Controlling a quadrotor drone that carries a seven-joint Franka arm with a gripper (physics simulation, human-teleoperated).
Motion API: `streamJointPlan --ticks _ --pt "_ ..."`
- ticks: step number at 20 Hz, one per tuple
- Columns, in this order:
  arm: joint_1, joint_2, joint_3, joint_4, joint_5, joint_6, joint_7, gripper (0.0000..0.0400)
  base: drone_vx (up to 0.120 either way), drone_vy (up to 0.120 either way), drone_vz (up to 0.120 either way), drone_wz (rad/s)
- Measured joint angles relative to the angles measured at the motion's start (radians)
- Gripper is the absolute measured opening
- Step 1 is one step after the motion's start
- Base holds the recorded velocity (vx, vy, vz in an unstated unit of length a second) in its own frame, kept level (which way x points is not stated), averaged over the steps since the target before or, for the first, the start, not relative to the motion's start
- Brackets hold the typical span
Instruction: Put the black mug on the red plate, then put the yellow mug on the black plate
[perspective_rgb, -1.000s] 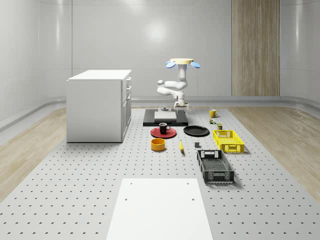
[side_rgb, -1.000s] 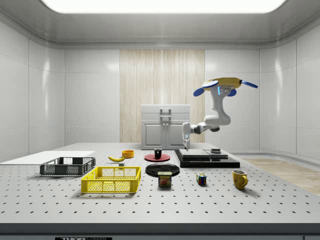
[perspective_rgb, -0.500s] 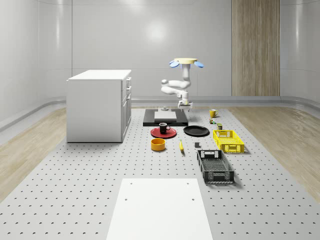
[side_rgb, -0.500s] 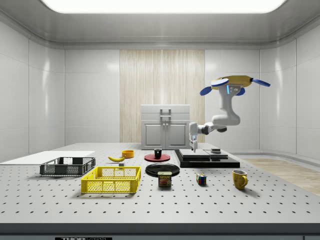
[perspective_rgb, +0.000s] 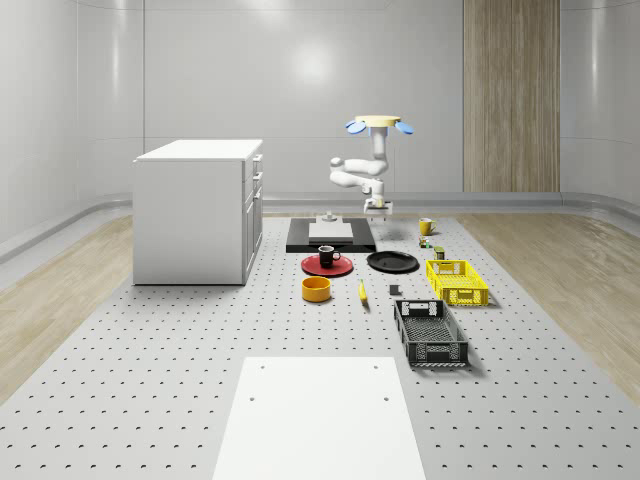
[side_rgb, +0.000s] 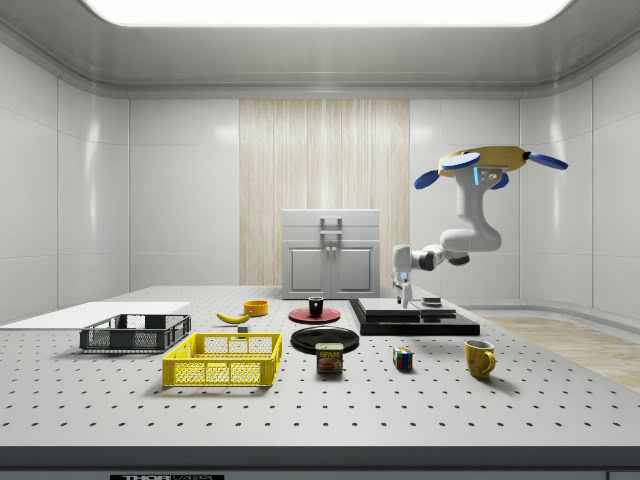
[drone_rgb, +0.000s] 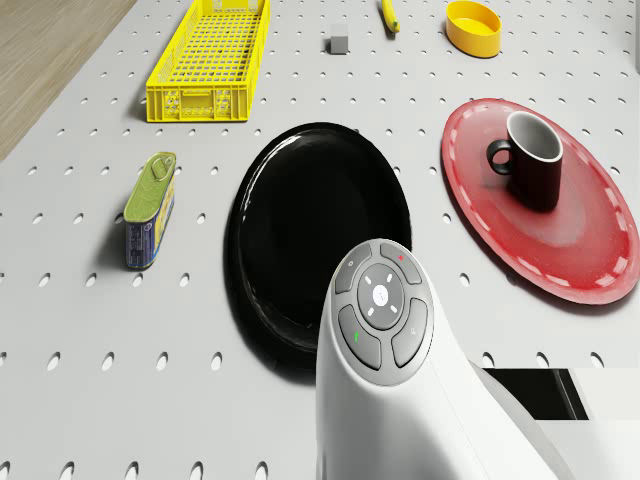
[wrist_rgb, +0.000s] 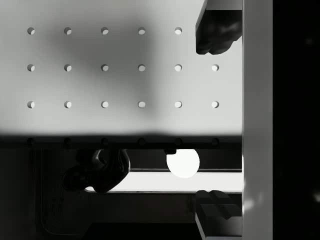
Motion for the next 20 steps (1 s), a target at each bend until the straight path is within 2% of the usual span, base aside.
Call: streamJointPlan --ticks 5,16,20 --pt "0.000 0.000 0.000 0.000 0.000 0.000 0.000 0.0400 -0.120 0.120 0.000 0.000" --pt "0.000 -0.001 0.000 0.000 0.000 0.001 0.000 0.0400 0.000 0.120 0.000 0.000" --pt "0.000 -0.001 0.000 0.000 0.001 0.001 0.000 0.0400 -0.100 0.120 0.000 0.000"
